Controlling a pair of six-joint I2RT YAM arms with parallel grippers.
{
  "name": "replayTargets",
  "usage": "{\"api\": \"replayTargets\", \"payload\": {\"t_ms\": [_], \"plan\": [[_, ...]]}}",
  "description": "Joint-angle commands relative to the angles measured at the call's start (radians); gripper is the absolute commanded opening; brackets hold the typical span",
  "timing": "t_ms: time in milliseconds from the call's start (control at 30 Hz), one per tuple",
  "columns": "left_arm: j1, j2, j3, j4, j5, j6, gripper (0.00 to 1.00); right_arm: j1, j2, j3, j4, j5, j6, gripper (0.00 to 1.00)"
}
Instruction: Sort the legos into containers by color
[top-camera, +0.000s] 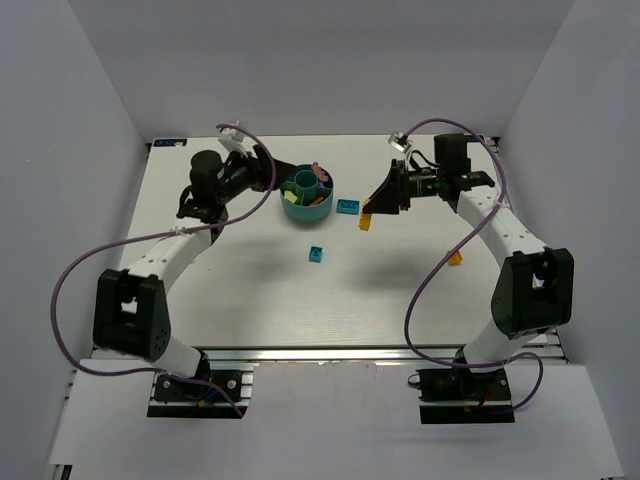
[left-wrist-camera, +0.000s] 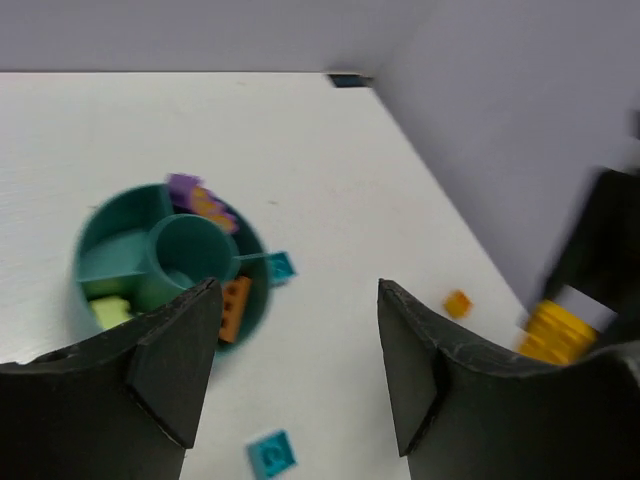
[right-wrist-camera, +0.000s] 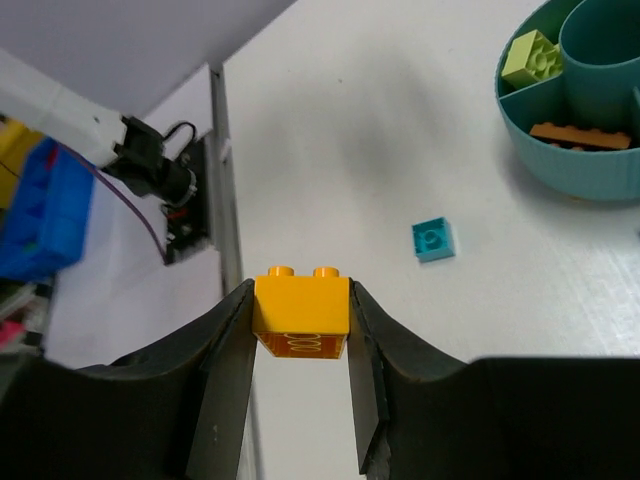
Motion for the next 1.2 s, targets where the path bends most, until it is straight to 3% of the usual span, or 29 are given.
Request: {"api": "replayTargets", "payload": {"t_ms": [0, 67, 133, 400, 567, 933, 1167], "plan": [[-0.012, -0.113, -0.122, 0.165, 0.21, -0.145, 0.73, -0.002, 0.008, -0.015, 0.099, -0.045, 0.18, 0.0], [-0.026, -0.139, -0.228, 0.35, 0.25, -0.289, 0.77, 0.001, -0.003, -0.044, 0.246, -0.062, 0.343, 0.0], [-0.063, -0.159, -0.288, 0.434, 0.264, -0.374, 0.83, 0.007, -0.005, -0.064, 0.375, -0.074, 0.428, 0.0], [-0.218, -0.098, -0.294, 0.545, 0.243, -0.415, 0.84, 0.059, 0.017, -0.071, 0.616, -0.093, 0.721, 0.0], [-0.238, -0.049, -0.307, 0.719, 0.255, -0.529, 0.84, 0.072, 0.018, -0.087, 0.694, -0.097, 0.792, 0.0], [-0.252, -0.003, -0.282, 0.714, 0.28, -0.541, 0.84, 0.076, 0.009, -0.129, 0.888, -0.114, 0.946, 0.0], [-0.256, 0.032, -0.235, 0.726, 0.296, -0.552, 0.84, 0.085, 0.02, -0.118, 0.838, -0.123, 0.909, 0.0]]}}
